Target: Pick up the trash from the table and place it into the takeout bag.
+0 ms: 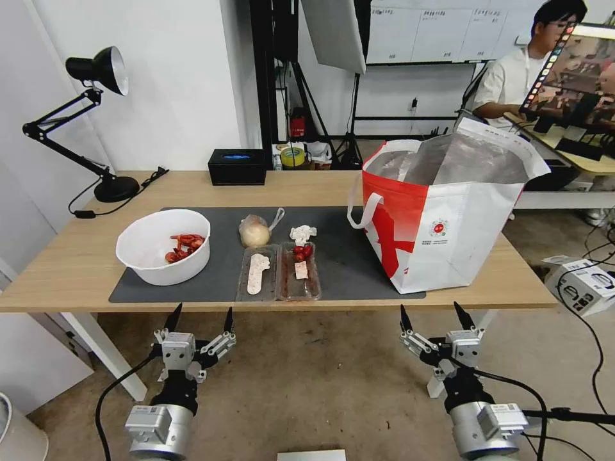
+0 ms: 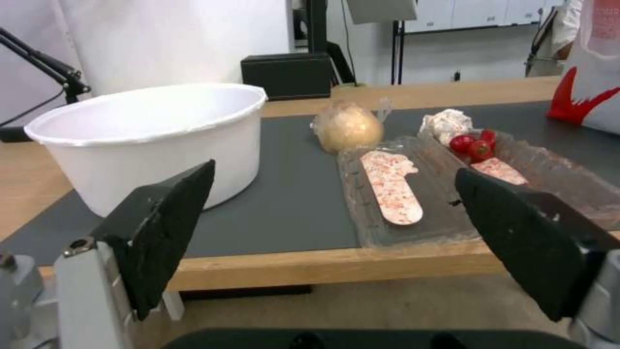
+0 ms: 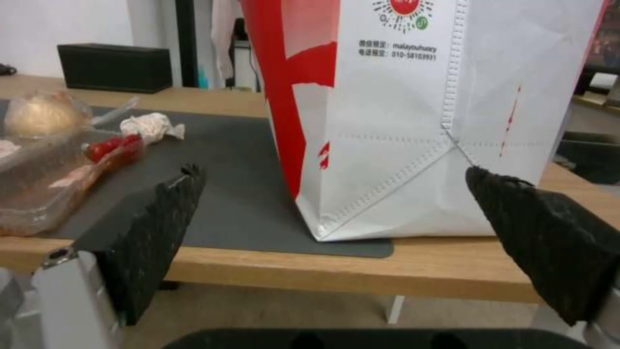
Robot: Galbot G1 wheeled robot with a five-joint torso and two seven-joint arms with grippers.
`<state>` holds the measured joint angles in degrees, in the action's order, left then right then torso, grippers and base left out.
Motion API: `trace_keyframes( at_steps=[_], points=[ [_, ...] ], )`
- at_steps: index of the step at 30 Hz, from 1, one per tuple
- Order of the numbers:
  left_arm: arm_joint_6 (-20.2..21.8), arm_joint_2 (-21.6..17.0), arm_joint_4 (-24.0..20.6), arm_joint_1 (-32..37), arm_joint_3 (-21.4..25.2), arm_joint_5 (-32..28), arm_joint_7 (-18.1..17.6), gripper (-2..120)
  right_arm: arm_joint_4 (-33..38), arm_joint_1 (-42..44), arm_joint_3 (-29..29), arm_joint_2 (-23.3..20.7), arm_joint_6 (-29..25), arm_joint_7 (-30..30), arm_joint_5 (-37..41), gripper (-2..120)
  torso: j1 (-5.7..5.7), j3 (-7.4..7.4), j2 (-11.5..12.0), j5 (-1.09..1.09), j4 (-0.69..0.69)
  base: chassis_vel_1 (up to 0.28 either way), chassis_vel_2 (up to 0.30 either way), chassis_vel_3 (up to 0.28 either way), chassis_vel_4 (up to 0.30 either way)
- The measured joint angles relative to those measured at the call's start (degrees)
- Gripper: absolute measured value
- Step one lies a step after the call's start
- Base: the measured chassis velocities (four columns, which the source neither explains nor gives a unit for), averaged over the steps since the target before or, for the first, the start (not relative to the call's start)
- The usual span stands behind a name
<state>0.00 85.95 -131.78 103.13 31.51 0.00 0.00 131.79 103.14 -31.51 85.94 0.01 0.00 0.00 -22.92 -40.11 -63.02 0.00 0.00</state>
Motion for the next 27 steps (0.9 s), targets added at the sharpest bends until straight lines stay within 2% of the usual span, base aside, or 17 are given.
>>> trace_keyframes(
  at_steps=[27],
  points=[
    [0.0, 0.0, 0.0, 0.0, 0.0, 0.0, 0.0, 100, 0.0, 0.0, 0.0, 0.0, 0.0, 0.0, 0.0, 100, 0.0, 0.0, 0.0, 0.0, 0.0, 0.0, 0.0, 0.0, 0.0]
  ],
)
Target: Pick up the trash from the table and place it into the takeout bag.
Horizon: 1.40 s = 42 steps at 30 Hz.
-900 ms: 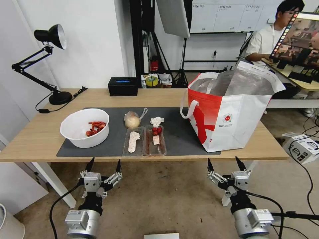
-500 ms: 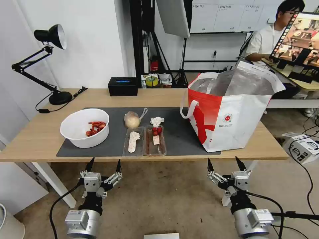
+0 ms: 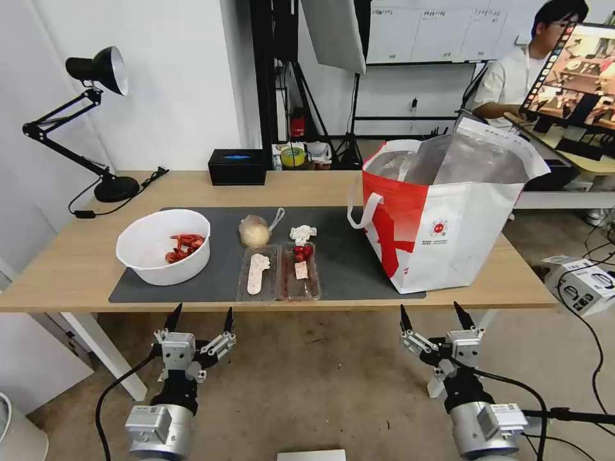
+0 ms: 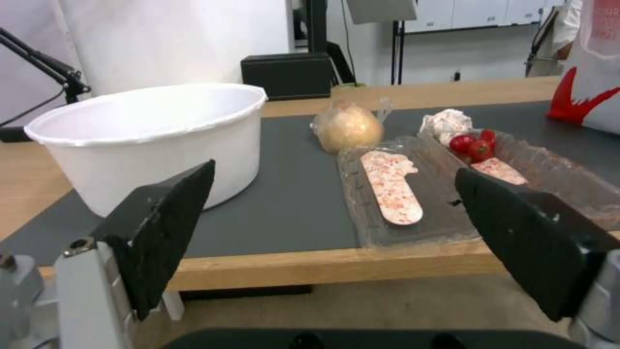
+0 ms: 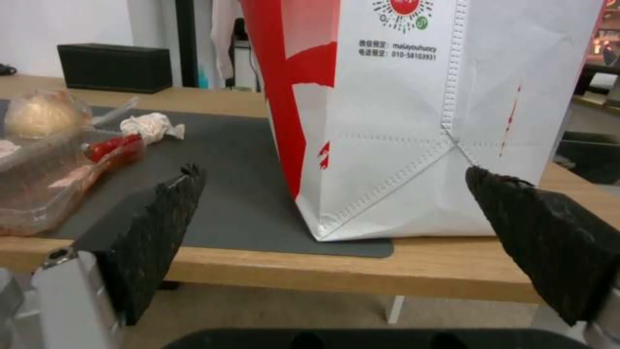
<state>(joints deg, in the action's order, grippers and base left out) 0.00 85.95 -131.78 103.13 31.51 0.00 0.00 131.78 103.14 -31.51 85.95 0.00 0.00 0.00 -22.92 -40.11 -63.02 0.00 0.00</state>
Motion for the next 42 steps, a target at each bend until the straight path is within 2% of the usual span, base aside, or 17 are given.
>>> trace_keyframes(
  at_steps=[4, 6, 7, 9, 10, 12, 13, 14, 17, 19, 24, 42],
  points=[
    [0.2, 0.0, 0.0, -0.1, 0.0, -0.1, 0.0, 100, 0.0, 0.0, -0.1, -0.2, 0.2, 0.0, 0.1, 100, 0.0, 0.0, 0.0, 0.0, 0.0, 0.0, 0.0, 0.0, 0.0],
    [2.8, -0.1, -0.4, -0.8, -0.1, -1.6, 0.0, 100, 0.6, -0.3, -0.8, -1.6, 2.4, -0.8, 1.3, 100, 0.0, 0.0, 0.0, 0.01, 0.0, 0.0, 0.0, 0.0, 0.0],
    [2.8, -0.1, -0.4, -0.8, -0.1, -1.6, 0.0, 100, 0.6, -0.3, -0.8, -1.6, 2.4, -0.8, 1.3, 100, 0.0, 0.0, 0.0, 0.01, 0.0, 0.0, 0.0, 0.0, 0.0],
    [7.2, -0.2, -1.2, -2.1, -0.5, -4.1, 0.0, 100, 1.8, -1.0, -2.3, -4.2, 6.3, -2.3, 3.6, 100, 0.0, 0.0, 0.0, 0.01, 0.0, 0.0, 0.0, 0.0, 0.0],
    [7.2, -0.2, -1.2, -2.1, -0.5, -4.1, 0.0, 100, 1.8, -1.0, -2.3, -4.2, 6.3, -2.3, 3.6, 100, 0.0, 0.0, 0.0, 0.01, 0.0, 0.0, 0.0, 0.0, 0.0],
    [13.9, -0.4, -2.3, -4.1, -1.0, -8.0, -0.1, 100, 3.5, -2.0, -4.6, -8.1, 12.4, -4.6, 7.1, 100, 0.0, 0.0, 0.0, 0.01, 0.0, 0.0, 0.0, 0.0, 0.0],
    [15.6, -0.4, -2.6, -4.8, -1.2, -9.5, -0.3, 100, 4.1, -2.4, -5.5, -9.6, 14.7, -5.5, 8.5, 100, 0.0, 0.0, 0.0, 0.01, 0.0, 0.0, 0.0, 0.0, 0.0],
    [15.6, -0.4, -2.6, -4.8, -1.2, -9.5, -0.3, 100, 4.1, -2.4, -5.5, -9.6, 14.7, -5.5, 8.5, 100, 0.0, 0.0, 0.0, 0.01, 0.0, 0.0, 0.0, 0.0, 0.0],
    [15.2, -0.2, -2.9, -5.9, -1.6, -12.1, -0.6, 100, 5.9, -3.4, -7.9, -13.7, 21.0, -7.9, 12.2, 100, 0.0, 0.0, 0.0, 0.01, 0.0, 0.0, 0.0, 0.0, 0.0],
    [14.3, -0.2, -2.9, -5.9, -1.6, -12.4, -0.6, 100, 6.8, -3.9, -8.7, -15.1, 21.7, -8.6, 14.1, 100, 0.0, -0.01, 0.0, 0.02, 0.0, 0.0, 0.0, 0.0, 0.0],
    [13.0, 0.1, -3.3, -6.1, -1.8, -12.9, -0.5, 100, 8.4, -4.5, -9.4, -16.3, 20.3, -9.0, 17.1, 100, 0.0, 0.0, 0.0, 0.0, 0.0, 0.0, 0.0, 0.0, 0.0],
    [12.6, 0.3, -2.6, -6.5, -2.3, -13.9, -0.5, 100, 7.1, -5.1, -8.5, -16.2, 19.3, -8.4, 17.7, 100, 0.0, 0.0, 0.0, 0.0, 0.0, 0.0, 0.0, 0.0, 0.0]
  ],
)
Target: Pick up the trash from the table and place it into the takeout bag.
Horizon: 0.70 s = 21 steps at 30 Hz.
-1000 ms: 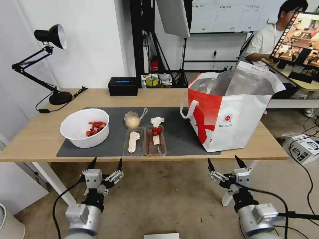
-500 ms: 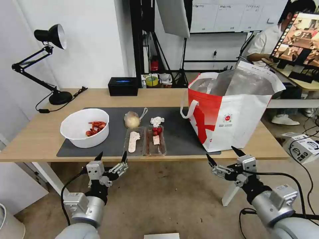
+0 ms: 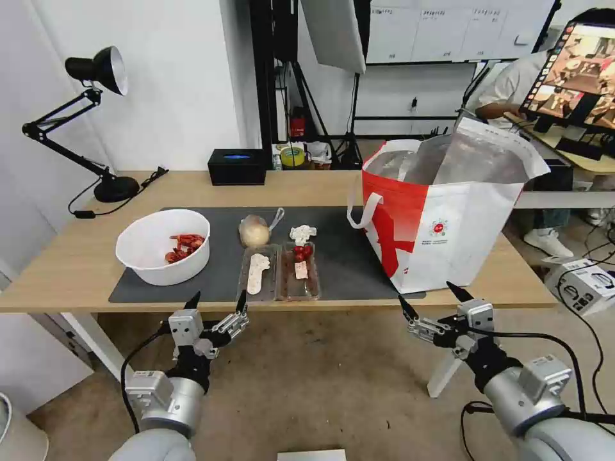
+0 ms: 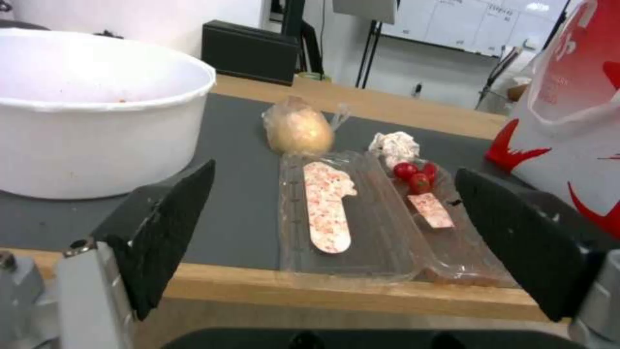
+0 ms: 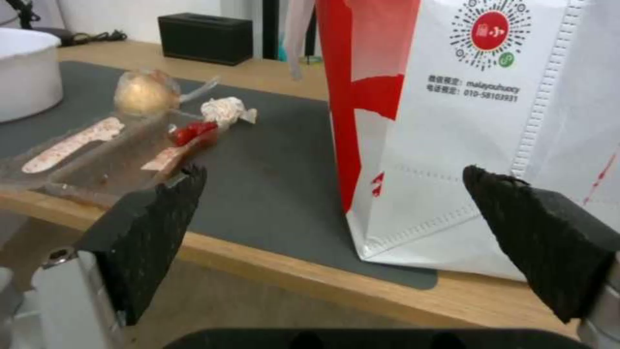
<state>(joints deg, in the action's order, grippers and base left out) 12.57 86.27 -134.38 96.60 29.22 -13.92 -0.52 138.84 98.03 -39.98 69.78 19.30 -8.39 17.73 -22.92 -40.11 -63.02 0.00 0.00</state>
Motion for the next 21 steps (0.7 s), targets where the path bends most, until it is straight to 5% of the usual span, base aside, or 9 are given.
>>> trace_keyframes(
  at_steps=[4, 7, 8, 10, 14, 21],
  points=[
    [0.1, 0.0, 0.2, -0.3, -0.5, -2.2, -0.8, 100, -0.1, -0.2, 0.3, 0.0, -0.1, 0.0, 0.3, 100, 0.0, 0.0, 0.0, 0.0, 0.0, 0.0, 0.0, 0.0, 0.0],
    [2.6, 0.1, 0.5, -3.2, -3.7, -16.0, -10.0, 100, -0.1, -0.8, 1.1, 0.1, -0.4, -0.1, 0.5, 100, 0.0, 0.0, 0.0, 0.0, 0.0, 0.0, 0.0, 0.0, 0.0],
    [2.6, 0.1, 0.5, -3.2, -3.7, -16.0, -10.0, 100, -0.1, -0.8, 1.1, 0.1, -0.4, -0.1, 0.5, 100, 0.0, 0.0, 0.0, 0.0, 0.0, 0.0, 0.0, 0.0, 0.0],
    [3.2, 0.7, 0.3, -6.0, -6.6, -26.7, -18.6, 100, -0.2, -0.9, 1.7, 0.3, -0.6, -0.1, 0.5, 100, 0.0, 0.0, 0.0, 0.0, 0.0, 0.0, 0.0, 0.0, 0.0],
    [3.3, 1.5, 0.1, -8.6, -9.0, -36.4, -24.9, 100, -0.6, -0.9, 2.1, 0.4, -0.6, -0.1, 0.3, 100, 0.0, 0.0, 0.0, 0.0, 0.0, 0.0, 0.0, 0.0, 0.0],
    [3.1, 2.8, 0.1, -9.7, -11.1, -45.6, -28.5, 100, -0.8, -0.7, 2.1, 0.3, -0.8, 0.0, 0.2, 100, 0.0, 0.0, 0.0, 0.0, 0.0, 0.0, 0.0, 0.0, 0.0]
  ],
)
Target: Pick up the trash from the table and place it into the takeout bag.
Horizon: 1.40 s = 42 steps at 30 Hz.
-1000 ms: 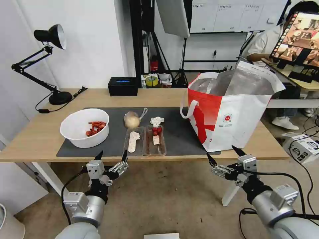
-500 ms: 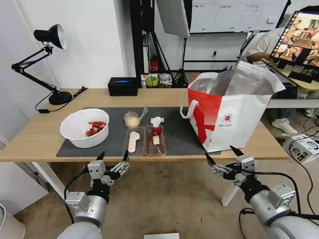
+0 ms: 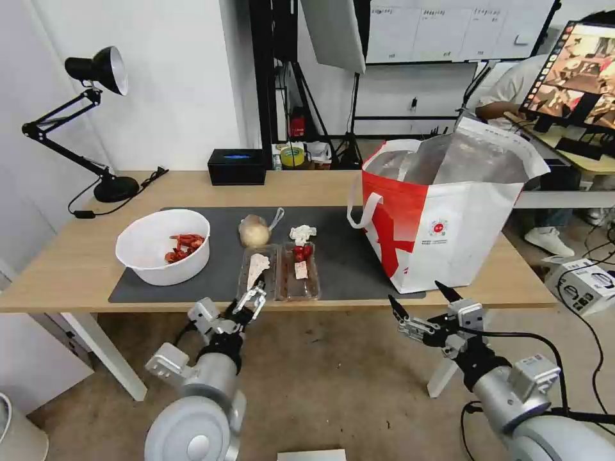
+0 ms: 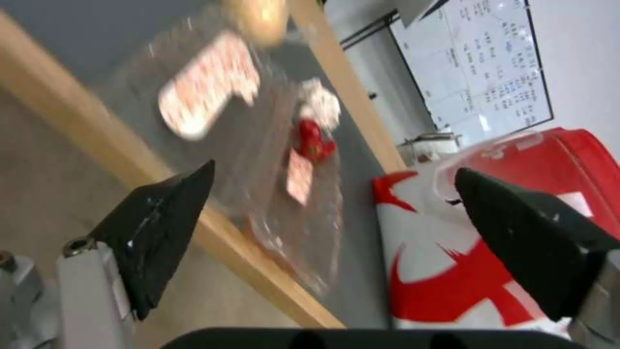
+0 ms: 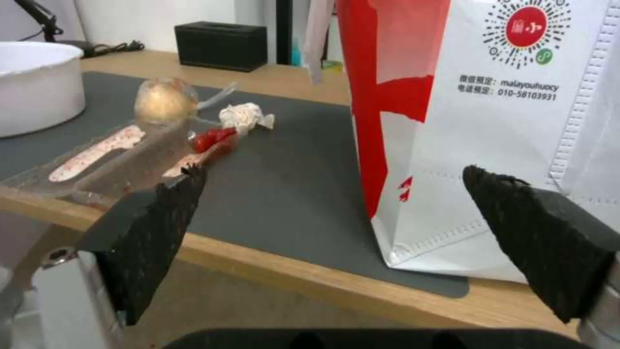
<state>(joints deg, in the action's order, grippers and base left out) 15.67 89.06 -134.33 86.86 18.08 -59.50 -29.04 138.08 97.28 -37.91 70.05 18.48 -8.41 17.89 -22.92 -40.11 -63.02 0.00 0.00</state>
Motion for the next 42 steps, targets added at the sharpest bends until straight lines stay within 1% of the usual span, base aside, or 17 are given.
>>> trace_keyframes(
  at_steps=[3, 8, 11, 23, 32, 42],
  points=[
    [0.0, 0.8, 0.3, 0.0, -1.1, -2.6, -2.7, 100, -0.1, 0.0, 0.0, 0.1, -0.2, 0.1, -0.1, 100, 0.0, 0.0, 0.0, 0.0, 0.0, 0.0, 0.0, 0.0, 0.0],
    [-0.2, 1.3, 1.2, -0.3, -1.3, -3.9, -4.1, 100, -0.4, 0.1, 0.2, 0.2, -0.6, 0.1, -0.9, 100, 0.0, 0.0, 0.0, 0.0, 0.0, 0.0, 0.0, 0.0, 0.0],
    [-1.2, 1.5, 2.5, -1.5, -1.1, -4.7, -5.2, 100, -0.7, 0.1, 0.5, 0.4, -1.1, 0.1, -1.9, 100, 0.0, 0.0, 0.0, 0.0, 0.0, 0.0, 0.0, 0.0, 0.0],
    [-1.5, 1.5, 5.6, -4.4, -0.5, -6.4, -6.8, 100, -0.6, 0.7, 0.3, 0.4, -1.3, 0.0, -2.2, 100, 0.0, 0.0, 0.0, 0.0, 0.0, 0.0, 0.0, 0.0, 0.0],
    [-1.4, 2.2, 7.3, -5.6, -0.4, -6.5, -6.9, 100, -0.9, 0.7, 0.2, 0.6, -1.5, 0.0, -2.8, 100, 0.0, 0.0, 0.0, -0.01, 0.0, 0.0, 0.0, 0.0, 0.0],
    [-1.5, 2.2, 9.0, -7.3, 1.4, -8.0, -7.3, 100, -1.2, 1.1, 0.5, 1.4, -1.8, -0.1, -4.0, 100, 0.0, 0.0, 0.0, -0.01, 0.0, 0.0, 0.0, 0.0, 0.0]
  ],
)
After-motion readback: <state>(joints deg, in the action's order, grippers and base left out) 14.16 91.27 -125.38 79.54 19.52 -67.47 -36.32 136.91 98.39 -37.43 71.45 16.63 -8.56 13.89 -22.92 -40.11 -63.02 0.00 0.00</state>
